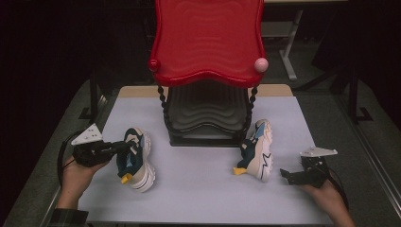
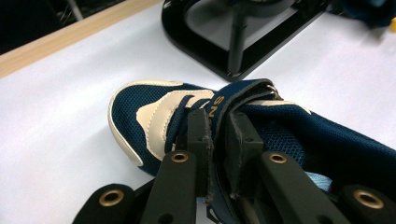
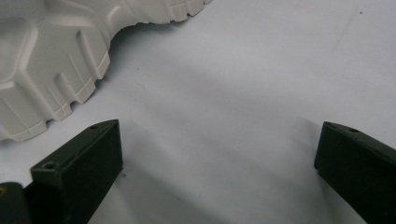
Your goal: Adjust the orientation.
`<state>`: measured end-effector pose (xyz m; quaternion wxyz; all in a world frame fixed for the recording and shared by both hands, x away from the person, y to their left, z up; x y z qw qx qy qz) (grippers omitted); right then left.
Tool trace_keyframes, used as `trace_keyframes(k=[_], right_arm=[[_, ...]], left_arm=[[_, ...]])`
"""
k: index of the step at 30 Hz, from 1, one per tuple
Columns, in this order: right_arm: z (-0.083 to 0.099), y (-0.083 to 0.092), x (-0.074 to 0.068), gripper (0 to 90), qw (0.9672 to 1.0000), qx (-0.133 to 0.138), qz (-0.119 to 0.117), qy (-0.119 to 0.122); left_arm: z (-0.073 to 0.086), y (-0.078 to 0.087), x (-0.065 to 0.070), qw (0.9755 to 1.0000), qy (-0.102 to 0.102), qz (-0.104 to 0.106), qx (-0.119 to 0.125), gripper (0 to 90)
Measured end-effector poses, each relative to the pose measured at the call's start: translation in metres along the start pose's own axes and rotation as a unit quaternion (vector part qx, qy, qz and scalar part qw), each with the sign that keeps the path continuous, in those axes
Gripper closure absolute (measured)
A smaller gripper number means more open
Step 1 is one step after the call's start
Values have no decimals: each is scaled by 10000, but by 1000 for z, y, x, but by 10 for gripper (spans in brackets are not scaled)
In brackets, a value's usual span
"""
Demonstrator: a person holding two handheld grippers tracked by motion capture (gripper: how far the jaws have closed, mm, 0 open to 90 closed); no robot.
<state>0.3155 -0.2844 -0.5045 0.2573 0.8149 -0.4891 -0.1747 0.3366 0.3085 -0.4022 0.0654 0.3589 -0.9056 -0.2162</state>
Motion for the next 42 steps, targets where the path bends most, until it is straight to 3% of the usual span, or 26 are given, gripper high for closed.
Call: trace_keyframes(k=[3,8,9,11,19,24,26,30,32,35,38,42], right_arm=[[0,0,0,3,10000,-1,0,0],[0,0,0,3,10000,-1,0,2],[0,0,0,3,10000,3,-1,2],[0,0,0,3,10000,3,-1,2],[0,0,0,3,10000,3,-2,2],[0,0,0,3,10000,4,1,11],[0,0,0,3,10000,4,-1,9],[0,0,0,3,10000,2,-1,7],[0,0,0,3,10000,-1,-3,0],[0,0,0,3,10000,-4,0,6],[0,0,0,3,10000,-4,1,7],[0,0,0,3,10000,-5,0,7]], left_arm=[[3,-3,-1,10000,72,-12,10,786],[2,-13,2,9998,139,139,87,745],[0,-15,3,9993,208,218,241,741],[-1,-17,5,9995,152,223,154,702],[-9,-6,19,9983,212,387,385,706],[-3,5,18,9991,189,162,329,756],[3,13,14,9988,307,69,371,795],[20,25,2,9987,448,-166,189,890],[34,22,-5,9981,519,-328,-4,895],[56,5,-20,9962,615,-454,-426,897],[62,-7,-28,9952,659,-428,-583,898],[64,-22,-31,9951,719,-308,-601,899]])
Point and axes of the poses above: each handheld gripper's, and its own axes: y roughly backward along the jaws, z roughly out of its underside, x roughly to its right, the point moved 6 cm from there along -y, roughly forward along the jaws, and after that the axes turned 11 degrees about x, right-handed, at the moved point
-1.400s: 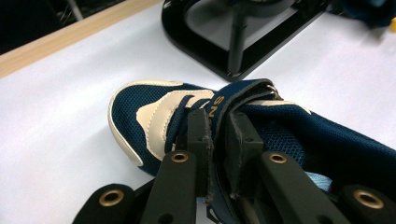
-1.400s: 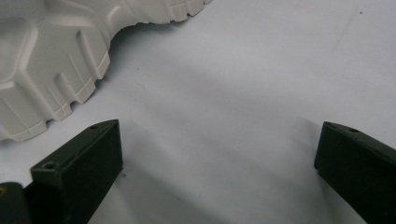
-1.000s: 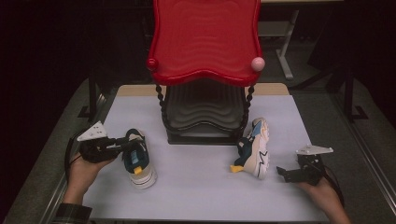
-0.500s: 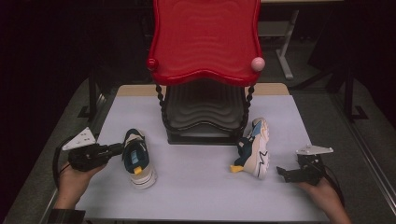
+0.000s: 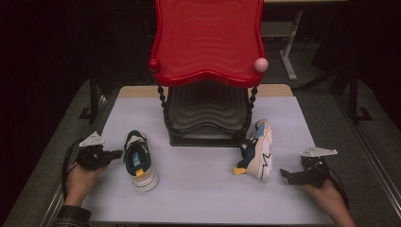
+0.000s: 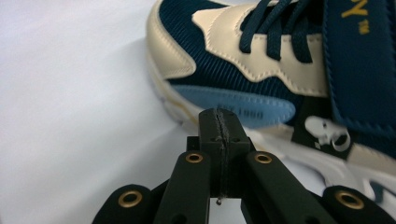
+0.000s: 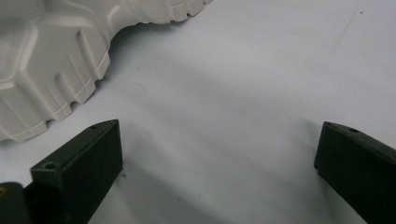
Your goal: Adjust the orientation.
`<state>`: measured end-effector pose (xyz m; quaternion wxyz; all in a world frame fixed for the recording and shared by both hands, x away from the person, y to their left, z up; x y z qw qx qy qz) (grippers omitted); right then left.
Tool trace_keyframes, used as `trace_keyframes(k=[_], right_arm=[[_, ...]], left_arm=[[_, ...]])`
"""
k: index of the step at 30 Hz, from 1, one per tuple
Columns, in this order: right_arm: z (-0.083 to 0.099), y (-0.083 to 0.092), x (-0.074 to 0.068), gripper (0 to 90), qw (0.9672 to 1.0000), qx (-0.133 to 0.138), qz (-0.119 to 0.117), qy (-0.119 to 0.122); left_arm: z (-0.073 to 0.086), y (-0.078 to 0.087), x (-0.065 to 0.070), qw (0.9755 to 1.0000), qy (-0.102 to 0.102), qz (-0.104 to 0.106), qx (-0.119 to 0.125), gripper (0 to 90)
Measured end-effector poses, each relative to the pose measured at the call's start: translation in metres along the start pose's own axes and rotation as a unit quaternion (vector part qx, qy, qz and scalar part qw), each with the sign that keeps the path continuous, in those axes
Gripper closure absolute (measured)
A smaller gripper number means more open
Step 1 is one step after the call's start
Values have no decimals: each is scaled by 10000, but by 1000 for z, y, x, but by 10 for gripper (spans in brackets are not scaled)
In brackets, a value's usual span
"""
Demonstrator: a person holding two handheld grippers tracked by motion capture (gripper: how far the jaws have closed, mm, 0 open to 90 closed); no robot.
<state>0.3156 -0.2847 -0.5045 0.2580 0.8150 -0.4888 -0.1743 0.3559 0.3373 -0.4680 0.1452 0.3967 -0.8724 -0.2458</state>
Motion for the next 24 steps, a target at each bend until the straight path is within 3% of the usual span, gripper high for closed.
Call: trace_keyframes(k=[8,10,13,15,19,24], right_arm=[[0,0,0,3,10000,4,-2,-7],[0,0,0,3,10000,0,1,1],[0,0,0,3,10000,2,-1,-1],[0,0,0,3,10000,1,-1,1],[0,0,0,3,10000,4,-2,-6],[0,0,0,3,10000,1,1,1]], left_arm=[[-15,-23,1,9999,-138,66,49,900],[-19,-22,0,9998,-183,60,76,895],[-30,-8,-1,9993,-94,55,371,869],[-39,2,1,9981,-3,200,583,840],[-55,15,13,9949,-28,566,830,781],[-69,13,30,9913,-88,910,945,673]])
Point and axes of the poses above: each handheld gripper's, and its own axes: y roughly backward along the jaws, z roughly out of its underside, x roughly to its right, the point moved 6 cm from there along -y, roughly forward along the jaws, and after that the axes turned 11 degrees about x, right-handed, at the moved point
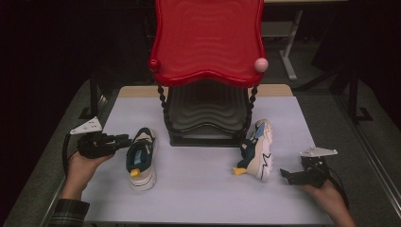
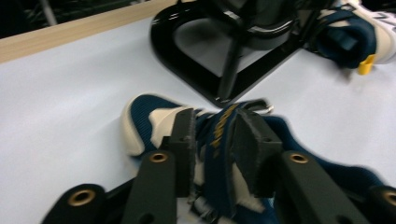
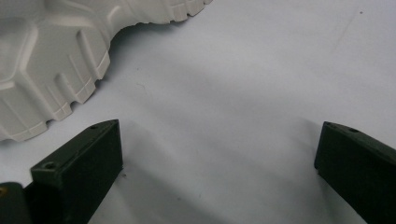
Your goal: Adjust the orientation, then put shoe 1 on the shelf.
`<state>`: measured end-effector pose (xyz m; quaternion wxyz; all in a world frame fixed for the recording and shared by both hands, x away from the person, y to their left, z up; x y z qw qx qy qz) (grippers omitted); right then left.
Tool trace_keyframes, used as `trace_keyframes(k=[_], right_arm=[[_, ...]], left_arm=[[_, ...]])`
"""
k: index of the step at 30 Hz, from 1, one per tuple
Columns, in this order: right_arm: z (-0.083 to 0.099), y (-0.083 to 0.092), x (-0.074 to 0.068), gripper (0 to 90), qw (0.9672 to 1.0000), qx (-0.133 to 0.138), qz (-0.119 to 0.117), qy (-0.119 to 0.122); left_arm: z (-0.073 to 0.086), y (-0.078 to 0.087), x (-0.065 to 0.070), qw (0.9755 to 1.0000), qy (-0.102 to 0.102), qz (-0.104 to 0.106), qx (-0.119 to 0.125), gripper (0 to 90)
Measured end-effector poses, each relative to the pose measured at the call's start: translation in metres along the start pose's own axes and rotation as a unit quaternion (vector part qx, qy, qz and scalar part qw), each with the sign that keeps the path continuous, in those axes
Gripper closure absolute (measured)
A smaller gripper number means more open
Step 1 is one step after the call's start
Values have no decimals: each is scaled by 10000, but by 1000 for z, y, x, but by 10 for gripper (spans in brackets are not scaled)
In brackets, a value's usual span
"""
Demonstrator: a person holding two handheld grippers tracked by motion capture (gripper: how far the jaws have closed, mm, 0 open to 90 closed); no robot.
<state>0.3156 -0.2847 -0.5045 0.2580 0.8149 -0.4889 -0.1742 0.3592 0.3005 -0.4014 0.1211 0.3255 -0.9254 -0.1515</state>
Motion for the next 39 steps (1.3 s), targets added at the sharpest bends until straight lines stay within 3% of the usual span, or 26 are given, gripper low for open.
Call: trace_keyframes(k=[5,15,17,25,31,39], right_arm=[[0,0,0,3,10000,2,-4,-8],[0,0,0,3,10000,1,0,1],[0,0,0,3,10000,0,0,-2],[0,0,0,3,10000,-2,0,-2],[0,0,0,3,10000,2,-3,-9],[0,0,0,3,10000,2,-2,-4]], left_arm=[[3,-16,6,9996,-39,130,-259,609],[13,-35,4,9978,-191,136,-620,591],[13,-36,3,9977,-203,163,-625,655],[12,-37,5,9970,-437,121,-622,717],[10,-32,5,9969,-500,114,-602,754],[1,-18,7,9987,-378,170,-282,758]])
Point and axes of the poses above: each handheld gripper's, and its own axes: y roughly backward along the jaws, z roughly out of its underside, x roughly to its right, the point moved 6 cm from there along -y, roughly forward along the jaws, and after that the axes turned 11 degrees about x, right-handed, at the moved point
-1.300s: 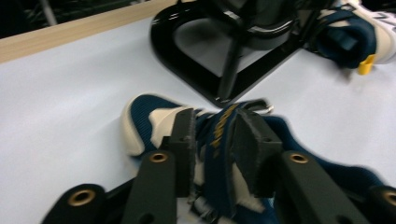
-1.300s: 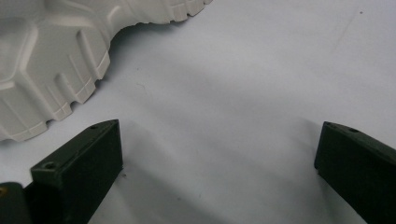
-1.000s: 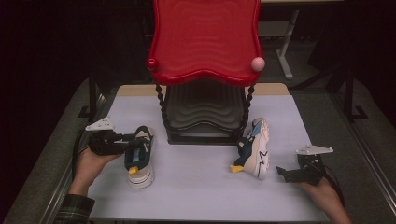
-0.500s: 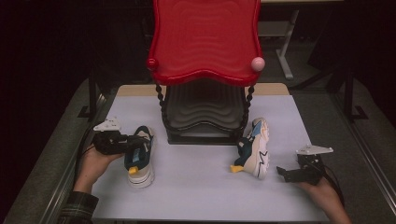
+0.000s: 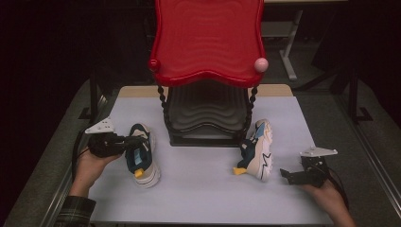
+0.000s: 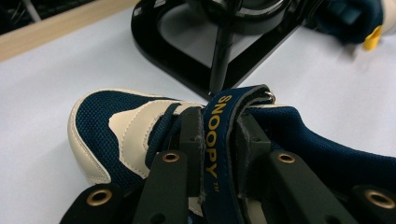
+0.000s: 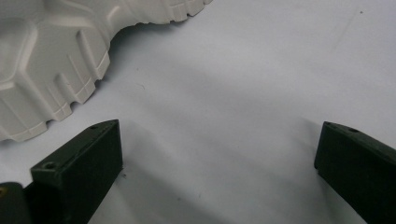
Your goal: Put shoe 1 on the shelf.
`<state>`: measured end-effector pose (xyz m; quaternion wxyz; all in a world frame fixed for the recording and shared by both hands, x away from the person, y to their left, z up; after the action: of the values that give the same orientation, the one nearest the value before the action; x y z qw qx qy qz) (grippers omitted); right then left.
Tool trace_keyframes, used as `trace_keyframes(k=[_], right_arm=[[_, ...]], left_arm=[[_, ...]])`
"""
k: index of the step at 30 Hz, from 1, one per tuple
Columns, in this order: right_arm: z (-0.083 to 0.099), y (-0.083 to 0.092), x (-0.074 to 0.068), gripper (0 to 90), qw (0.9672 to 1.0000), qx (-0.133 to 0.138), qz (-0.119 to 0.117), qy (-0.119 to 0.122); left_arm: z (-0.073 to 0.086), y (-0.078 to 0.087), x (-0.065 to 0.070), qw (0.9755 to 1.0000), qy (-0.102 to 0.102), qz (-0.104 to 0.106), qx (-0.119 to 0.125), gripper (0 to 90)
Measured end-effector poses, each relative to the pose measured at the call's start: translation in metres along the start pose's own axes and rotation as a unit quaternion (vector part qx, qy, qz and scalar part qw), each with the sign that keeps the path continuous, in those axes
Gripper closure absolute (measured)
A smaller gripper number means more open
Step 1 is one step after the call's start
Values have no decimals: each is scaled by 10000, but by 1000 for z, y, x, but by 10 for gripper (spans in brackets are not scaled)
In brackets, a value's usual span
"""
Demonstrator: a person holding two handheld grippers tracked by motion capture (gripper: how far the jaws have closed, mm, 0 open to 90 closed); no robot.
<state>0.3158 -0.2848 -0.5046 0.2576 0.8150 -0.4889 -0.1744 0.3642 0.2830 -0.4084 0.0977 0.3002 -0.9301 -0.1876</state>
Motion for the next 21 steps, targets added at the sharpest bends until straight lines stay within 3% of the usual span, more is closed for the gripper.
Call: trace_keyframes(k=[7,21], right_arm=[[0,0,0,3,10000,3,3,2],[0,0,0,3,10000,6,7,7]], left_arm=[[-11,10,4,9995,135,66,274,759],[-53,41,-4,9984,141,-272,479,760]])
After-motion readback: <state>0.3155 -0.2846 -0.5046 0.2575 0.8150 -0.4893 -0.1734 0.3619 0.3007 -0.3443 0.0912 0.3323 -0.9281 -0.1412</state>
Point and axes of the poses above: each handheld gripper's, and its own axes: y roughly backward along the jaws, z roughly out of its underside, x roughly to its right, the point moved 6 cm from there along -y, roughly forward along the jaws, and after that the axes turned 11 degrees about x, right-handed, at the moved point
